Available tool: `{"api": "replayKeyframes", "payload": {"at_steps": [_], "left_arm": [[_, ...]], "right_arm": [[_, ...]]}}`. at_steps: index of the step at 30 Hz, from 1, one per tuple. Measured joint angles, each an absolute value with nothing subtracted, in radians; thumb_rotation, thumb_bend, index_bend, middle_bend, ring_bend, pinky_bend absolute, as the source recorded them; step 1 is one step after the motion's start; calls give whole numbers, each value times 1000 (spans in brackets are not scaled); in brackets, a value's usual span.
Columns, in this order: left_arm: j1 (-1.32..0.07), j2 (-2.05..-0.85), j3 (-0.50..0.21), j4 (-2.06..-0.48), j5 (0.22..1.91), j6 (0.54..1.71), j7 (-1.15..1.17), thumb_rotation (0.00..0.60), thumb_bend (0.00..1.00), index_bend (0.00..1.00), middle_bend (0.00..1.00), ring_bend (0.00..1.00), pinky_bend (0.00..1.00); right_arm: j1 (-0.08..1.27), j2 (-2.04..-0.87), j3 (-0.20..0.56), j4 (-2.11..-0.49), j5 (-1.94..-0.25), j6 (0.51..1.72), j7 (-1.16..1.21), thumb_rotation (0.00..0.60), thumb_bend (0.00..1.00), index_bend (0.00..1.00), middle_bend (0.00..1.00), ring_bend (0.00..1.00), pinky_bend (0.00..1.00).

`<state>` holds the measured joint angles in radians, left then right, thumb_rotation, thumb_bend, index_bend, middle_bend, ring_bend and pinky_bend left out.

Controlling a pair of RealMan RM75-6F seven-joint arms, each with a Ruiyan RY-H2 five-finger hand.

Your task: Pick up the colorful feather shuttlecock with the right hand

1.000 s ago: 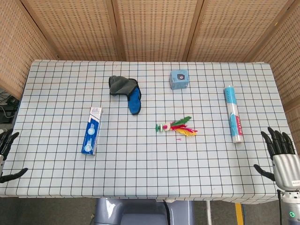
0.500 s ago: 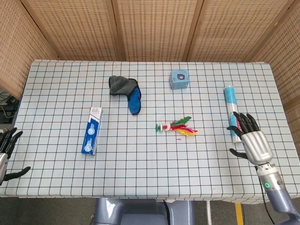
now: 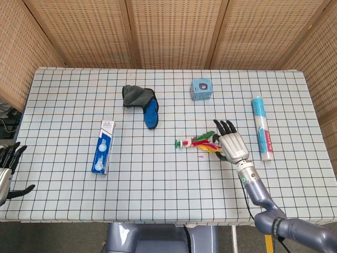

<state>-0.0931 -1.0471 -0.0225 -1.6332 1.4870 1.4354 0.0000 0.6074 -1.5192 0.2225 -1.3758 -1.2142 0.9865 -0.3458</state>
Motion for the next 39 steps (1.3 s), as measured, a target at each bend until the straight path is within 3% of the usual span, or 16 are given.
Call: {"api": "replayKeyframes", "payload": {"at_steps": [15, 29, 39], "left_arm": [[-103, -1053, -28, -1634, 1459, 1413, 19, 600, 0, 0, 0, 0, 0], [-105, -1056, -28, -1634, 1455, 1409, 24, 600, 0, 0, 0, 0, 0], [-105, -1056, -28, -1633, 1454, 1409, 26, 600, 0, 0, 0, 0, 0]], "right_arm": [[663, -1644, 218, -1176, -1142, 921, -329, 600, 537, 495, 35, 0, 0], [673, -1677, 205, -1132, -1145, 922, -308, 600, 542, 529, 64, 0, 0], [677, -1692, 203, -1110, -1159, 934, -290, 600, 641, 602, 109, 0, 0]]}}
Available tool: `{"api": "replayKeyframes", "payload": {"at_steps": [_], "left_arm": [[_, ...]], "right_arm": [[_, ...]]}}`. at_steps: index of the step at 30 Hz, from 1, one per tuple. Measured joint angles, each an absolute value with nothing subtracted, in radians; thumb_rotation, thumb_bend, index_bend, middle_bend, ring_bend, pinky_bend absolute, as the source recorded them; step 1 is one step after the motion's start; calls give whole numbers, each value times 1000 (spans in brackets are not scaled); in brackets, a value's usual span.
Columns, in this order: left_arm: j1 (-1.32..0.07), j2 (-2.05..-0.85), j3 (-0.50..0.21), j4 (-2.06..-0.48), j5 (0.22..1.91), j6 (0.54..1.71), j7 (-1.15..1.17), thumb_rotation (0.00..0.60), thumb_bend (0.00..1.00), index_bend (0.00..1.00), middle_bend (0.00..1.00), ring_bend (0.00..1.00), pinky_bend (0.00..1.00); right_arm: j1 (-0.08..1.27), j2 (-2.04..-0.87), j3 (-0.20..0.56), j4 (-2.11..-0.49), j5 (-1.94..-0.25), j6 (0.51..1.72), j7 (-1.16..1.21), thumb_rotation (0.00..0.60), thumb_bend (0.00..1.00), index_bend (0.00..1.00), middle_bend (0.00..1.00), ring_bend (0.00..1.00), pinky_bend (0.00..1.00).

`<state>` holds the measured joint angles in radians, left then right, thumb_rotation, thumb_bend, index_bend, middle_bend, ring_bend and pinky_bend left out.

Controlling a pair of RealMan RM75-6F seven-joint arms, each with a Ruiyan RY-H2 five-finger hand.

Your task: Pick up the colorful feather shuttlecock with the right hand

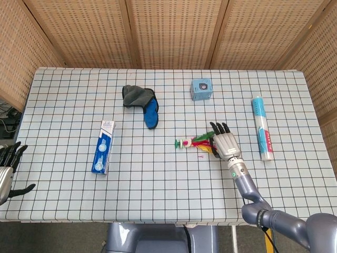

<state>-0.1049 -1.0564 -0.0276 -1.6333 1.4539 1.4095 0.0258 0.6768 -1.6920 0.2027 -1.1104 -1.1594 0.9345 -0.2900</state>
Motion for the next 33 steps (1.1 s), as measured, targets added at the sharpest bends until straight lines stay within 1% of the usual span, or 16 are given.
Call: {"api": "replayKeyframes", "payload": {"at_steps": [4, 9, 14, 22, 28, 33], "left_arm": [[-105, -1057, -27, -1635, 1454, 1410, 28, 600, 0, 0, 0, 0, 0], [-104, -1055, -26, -1637, 1456, 1412, 26, 600, 0, 0, 0, 0, 0], [-103, -1054, -25, -1638, 1459, 1413, 24, 600, 0, 0, 0, 0, 0], [-101, -1051, -22, -1639, 1467, 1418, 20, 600, 0, 0, 0, 0, 0], [-98, -1049, -17, -1639, 1480, 1426, 13, 600, 0, 0, 0, 0, 0], [-96, -1048, -15, -1639, 1485, 1432, 9, 600, 0, 0, 0, 0, 0]], "right_arm": [[678, -1694, 202, -1106, -1162, 937, -292, 600, 674, 666, 150, 0, 0], [676, -1689, 203, -1116, -1176, 957, -282, 600, 680, 717, 171, 0, 0], [674, -1670, 209, -1144, -1208, 996, -263, 600, 681, 735, 192, 0, 0], [675, -1593, 221, -1241, -1269, 1065, -277, 600, 683, 745, 198, 0, 0], [671, -1520, 240, -1325, -1276, 1101, -328, 600, 684, 745, 198, 0, 0], [669, -1491, 255, -1353, -1270, 1120, -347, 600, 684, 746, 198, 0, 0]]}}
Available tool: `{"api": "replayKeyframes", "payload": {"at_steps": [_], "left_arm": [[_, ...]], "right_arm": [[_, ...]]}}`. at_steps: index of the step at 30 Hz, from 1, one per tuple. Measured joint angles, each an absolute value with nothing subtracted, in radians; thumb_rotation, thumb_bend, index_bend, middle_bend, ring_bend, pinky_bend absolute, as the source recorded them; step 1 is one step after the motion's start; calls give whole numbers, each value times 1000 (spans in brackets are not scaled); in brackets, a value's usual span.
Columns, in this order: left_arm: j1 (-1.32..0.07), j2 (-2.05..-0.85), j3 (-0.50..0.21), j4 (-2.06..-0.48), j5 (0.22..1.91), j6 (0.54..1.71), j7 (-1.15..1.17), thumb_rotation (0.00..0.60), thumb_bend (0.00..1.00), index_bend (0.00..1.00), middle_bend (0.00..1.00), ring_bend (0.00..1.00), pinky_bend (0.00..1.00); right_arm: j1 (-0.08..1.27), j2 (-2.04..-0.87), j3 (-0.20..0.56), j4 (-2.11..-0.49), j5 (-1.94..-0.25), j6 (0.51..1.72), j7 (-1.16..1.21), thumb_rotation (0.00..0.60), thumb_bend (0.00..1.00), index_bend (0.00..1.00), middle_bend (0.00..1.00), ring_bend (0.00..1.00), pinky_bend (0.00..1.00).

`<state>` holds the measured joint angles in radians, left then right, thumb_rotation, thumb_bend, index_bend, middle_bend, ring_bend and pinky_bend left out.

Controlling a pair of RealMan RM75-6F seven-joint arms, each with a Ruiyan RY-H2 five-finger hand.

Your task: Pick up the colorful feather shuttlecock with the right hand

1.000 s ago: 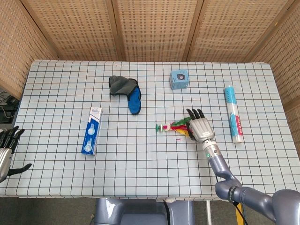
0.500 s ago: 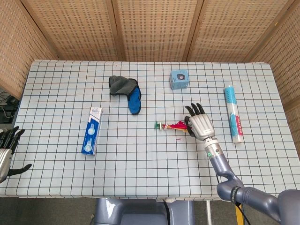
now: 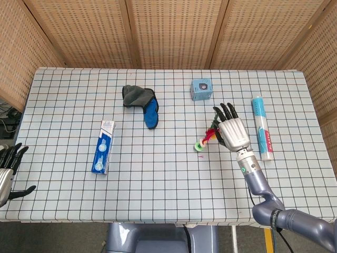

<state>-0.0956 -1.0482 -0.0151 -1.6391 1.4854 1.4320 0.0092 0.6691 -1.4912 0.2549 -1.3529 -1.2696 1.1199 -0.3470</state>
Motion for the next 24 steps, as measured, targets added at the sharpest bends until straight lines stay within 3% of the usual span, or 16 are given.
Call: {"api": "replayKeyframes", "payload": {"at_steps": [5, 19, 21, 23, 24], "left_arm": [[-96, -1047, -14, -1640, 1486, 1429, 6, 600, 0, 0, 0, 0, 0], [-94, -1046, -14, -1645, 1487, 1434, 4, 600, 0, 0, 0, 0, 0], [-93, -1044, -14, -1645, 1487, 1436, 1, 600, 0, 0, 0, 0, 0], [-92, -1043, -14, -1645, 1487, 1437, -2, 600, 0, 0, 0, 0, 0], [-91, -1043, -14, -1644, 1487, 1437, -4, 600, 0, 0, 0, 0, 0]], "right_arm": [[672, -1478, 265, -1353, -1257, 1127, -362, 600, 684, 751, 199, 0, 0], [664, -1527, 199, -1301, -1310, 1142, -383, 600, 656, 729, 199, 0, 0], [663, -1533, 197, -1298, -1316, 1149, -383, 600, 552, 601, 185, 0, 0], [662, -1534, 195, -1297, -1326, 1156, -376, 600, 324, 324, 130, 0, 0], [660, -1532, 196, -1303, -1329, 1162, -370, 600, 248, 240, 106, 0, 0]]}}
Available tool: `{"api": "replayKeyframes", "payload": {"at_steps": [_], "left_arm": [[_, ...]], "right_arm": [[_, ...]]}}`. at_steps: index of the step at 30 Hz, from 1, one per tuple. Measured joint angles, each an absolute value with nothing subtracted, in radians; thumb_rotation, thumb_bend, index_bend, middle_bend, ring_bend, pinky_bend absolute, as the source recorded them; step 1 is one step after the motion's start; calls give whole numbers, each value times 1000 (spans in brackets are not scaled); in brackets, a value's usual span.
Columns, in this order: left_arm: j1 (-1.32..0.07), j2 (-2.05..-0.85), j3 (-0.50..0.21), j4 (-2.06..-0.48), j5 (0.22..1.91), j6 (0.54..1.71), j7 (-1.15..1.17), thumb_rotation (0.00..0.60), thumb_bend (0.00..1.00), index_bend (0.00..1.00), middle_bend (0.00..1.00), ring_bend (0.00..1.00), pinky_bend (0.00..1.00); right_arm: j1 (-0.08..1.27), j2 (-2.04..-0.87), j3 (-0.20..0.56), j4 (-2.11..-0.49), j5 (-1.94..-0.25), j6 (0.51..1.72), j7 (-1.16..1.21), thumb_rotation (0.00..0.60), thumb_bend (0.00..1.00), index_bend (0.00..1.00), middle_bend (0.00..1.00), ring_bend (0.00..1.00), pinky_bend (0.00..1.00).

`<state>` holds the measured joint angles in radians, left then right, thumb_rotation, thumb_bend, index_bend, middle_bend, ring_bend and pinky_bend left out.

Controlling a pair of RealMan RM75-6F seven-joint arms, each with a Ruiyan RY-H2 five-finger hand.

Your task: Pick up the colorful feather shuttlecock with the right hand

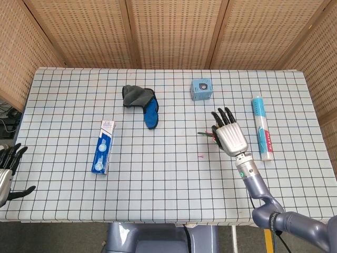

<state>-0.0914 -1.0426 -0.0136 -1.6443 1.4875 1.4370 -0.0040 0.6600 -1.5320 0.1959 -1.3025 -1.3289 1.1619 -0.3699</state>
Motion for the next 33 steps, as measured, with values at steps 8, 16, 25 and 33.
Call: {"api": "replayKeyframes", "payload": {"at_steps": [8, 16, 25, 33], "left_arm": [[-90, -1037, -11, -1647, 1497, 1441, -15, 600, 0, 0, 0, 0, 0], [-85, -1033, -5, -1647, 1520, 1456, -30, 600, 0, 0, 0, 0, 0], [-74, -1040, 1, -1631, 1556, 1494, -40, 600, 0, 0, 0, 0, 0], [-54, -1041, 12, -1625, 1591, 1539, -51, 600, 0, 0, 0, 0, 0]], "right_arm": [[633, -1478, 210, -1397, -1325, 1206, -370, 600, 9, 0, 0, 0, 0], [545, -1334, 206, -1546, -1342, 1302, -344, 600, 0, 0, 0, 0, 0], [367, -1167, 102, -1619, -1456, 1460, -226, 600, 0, 0, 0, 0, 0], [233, -1161, 26, -1609, -1537, 1604, -184, 600, 0, 0, 0, 0, 0]]}}
